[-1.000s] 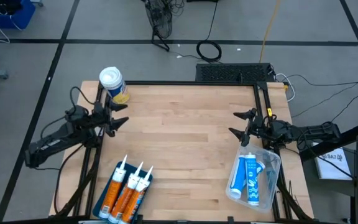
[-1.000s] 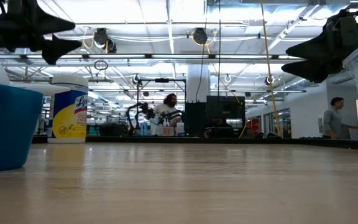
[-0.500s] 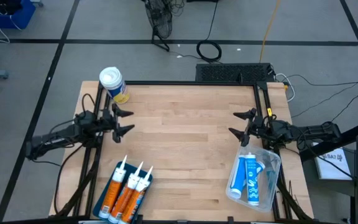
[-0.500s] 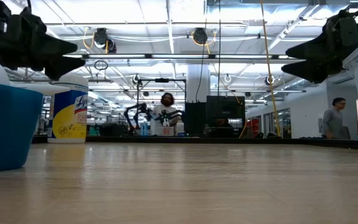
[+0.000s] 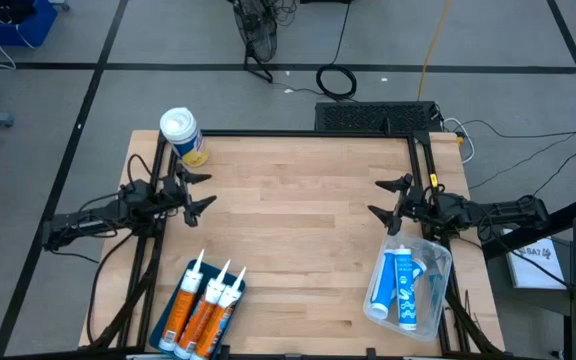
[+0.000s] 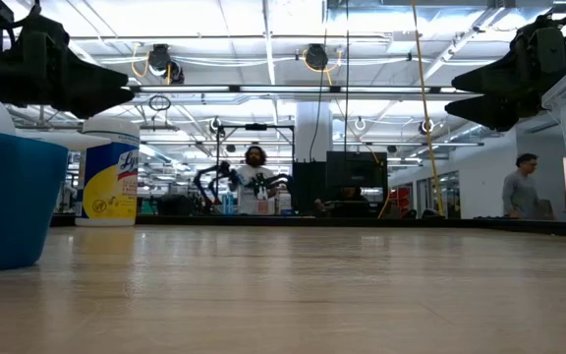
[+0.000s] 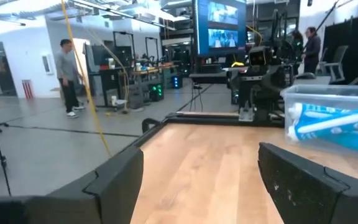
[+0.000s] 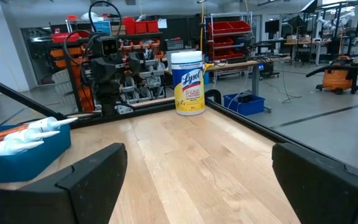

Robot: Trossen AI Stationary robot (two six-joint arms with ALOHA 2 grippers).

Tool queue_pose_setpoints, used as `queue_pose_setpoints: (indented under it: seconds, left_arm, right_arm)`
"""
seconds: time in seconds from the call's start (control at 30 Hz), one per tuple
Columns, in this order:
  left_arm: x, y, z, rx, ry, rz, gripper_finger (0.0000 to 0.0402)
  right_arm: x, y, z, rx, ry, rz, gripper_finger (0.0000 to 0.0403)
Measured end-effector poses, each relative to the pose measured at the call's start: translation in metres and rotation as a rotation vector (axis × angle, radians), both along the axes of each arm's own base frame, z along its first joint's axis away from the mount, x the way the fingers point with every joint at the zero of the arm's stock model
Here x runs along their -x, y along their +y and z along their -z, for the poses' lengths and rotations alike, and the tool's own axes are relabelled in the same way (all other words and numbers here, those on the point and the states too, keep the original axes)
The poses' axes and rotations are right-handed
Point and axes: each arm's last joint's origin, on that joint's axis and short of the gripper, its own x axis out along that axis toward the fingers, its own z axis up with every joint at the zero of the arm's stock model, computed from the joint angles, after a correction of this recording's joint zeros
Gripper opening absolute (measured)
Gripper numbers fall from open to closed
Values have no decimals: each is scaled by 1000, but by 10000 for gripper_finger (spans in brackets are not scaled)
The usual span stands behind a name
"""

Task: Pick & place silicon tubes, Sealant and Lysol wipes
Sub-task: Return to Home Position

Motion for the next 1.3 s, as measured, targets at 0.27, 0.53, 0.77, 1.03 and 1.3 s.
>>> queue_pose_setpoints:
  seconds: [0.27,0.53,0.77,1.03,1.3]
  left_arm:
    - [0,0,0,-5,2,0,310]
    - [0,0,0,-7,3,1,310]
    - [0,0,0,-6,3,1,310]
    - [0,0,0,-4,3,1,310]
    - [0,0,0,-4,3,1,310]
  right_arm:
    - [0,0,0,0,0,0,375]
    - [0,0,0,0,0,0,375]
    - [0,0,0,0,0,0,375]
    - [0,0,0,0,0,0,375]
    - [0,0,0,0,0,0,375]
